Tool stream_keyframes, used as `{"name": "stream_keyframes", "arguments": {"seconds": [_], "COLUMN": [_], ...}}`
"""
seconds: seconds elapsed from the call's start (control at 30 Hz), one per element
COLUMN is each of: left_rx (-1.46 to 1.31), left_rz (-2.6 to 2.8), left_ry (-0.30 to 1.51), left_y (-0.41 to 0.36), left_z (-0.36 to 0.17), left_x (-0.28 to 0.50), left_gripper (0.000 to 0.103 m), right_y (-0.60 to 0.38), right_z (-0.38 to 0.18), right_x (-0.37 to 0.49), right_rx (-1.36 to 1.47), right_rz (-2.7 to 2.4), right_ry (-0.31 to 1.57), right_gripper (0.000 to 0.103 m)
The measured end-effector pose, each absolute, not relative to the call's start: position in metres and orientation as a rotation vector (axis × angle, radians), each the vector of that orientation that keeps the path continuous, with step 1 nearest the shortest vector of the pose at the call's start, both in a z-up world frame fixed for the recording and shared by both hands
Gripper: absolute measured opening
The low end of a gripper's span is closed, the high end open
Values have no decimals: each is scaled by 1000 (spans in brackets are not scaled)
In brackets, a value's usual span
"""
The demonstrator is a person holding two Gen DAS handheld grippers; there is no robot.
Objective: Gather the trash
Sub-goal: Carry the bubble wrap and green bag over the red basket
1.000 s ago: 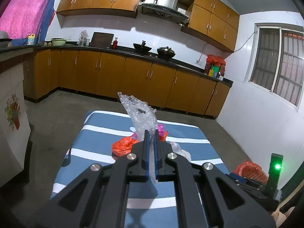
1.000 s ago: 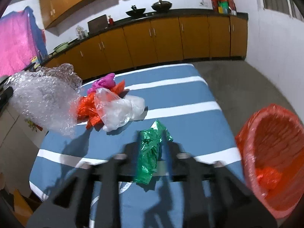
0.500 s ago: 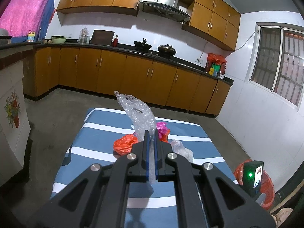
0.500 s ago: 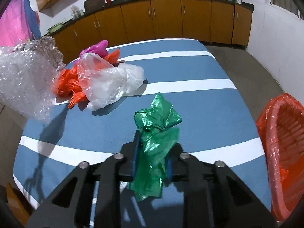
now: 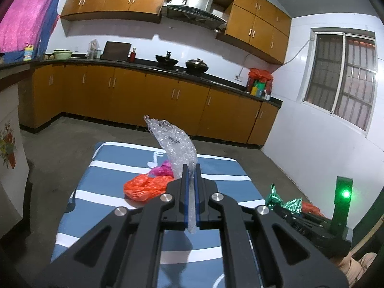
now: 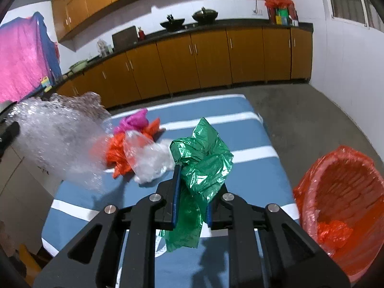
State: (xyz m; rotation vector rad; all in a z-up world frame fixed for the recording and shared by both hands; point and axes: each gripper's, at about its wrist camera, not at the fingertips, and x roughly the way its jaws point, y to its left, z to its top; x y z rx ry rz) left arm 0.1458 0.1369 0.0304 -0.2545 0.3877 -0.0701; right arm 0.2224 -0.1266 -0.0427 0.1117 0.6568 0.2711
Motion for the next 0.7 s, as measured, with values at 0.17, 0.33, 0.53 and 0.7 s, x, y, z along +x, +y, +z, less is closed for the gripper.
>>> {"name": "stream_keyframes", "arguments": {"seconds": [0.17, 0.33, 0.53, 0.7], "left_rx": [-244, -235, -217, -201], "left_rz": [-107, -147, -204, -263], "left_ry": [382, 380, 380, 391], "left_y": [120, 105, 78, 48], "left_z": [37, 41, 46, 47], "left_x": [145, 144, 146, 149], "left_gripper": [5, 5, 5, 5], "right_y": [-132, -141, -160, -182], "right_z": [-23, -11, -3, 1], "right_x": [212, 205, 197, 192], "right_rx": [112, 117, 132, 145], "right_rz": [277, 267, 232, 194], "right_ry": [612, 580, 558, 546], "right_gripper": [17, 17, 17, 17]}}
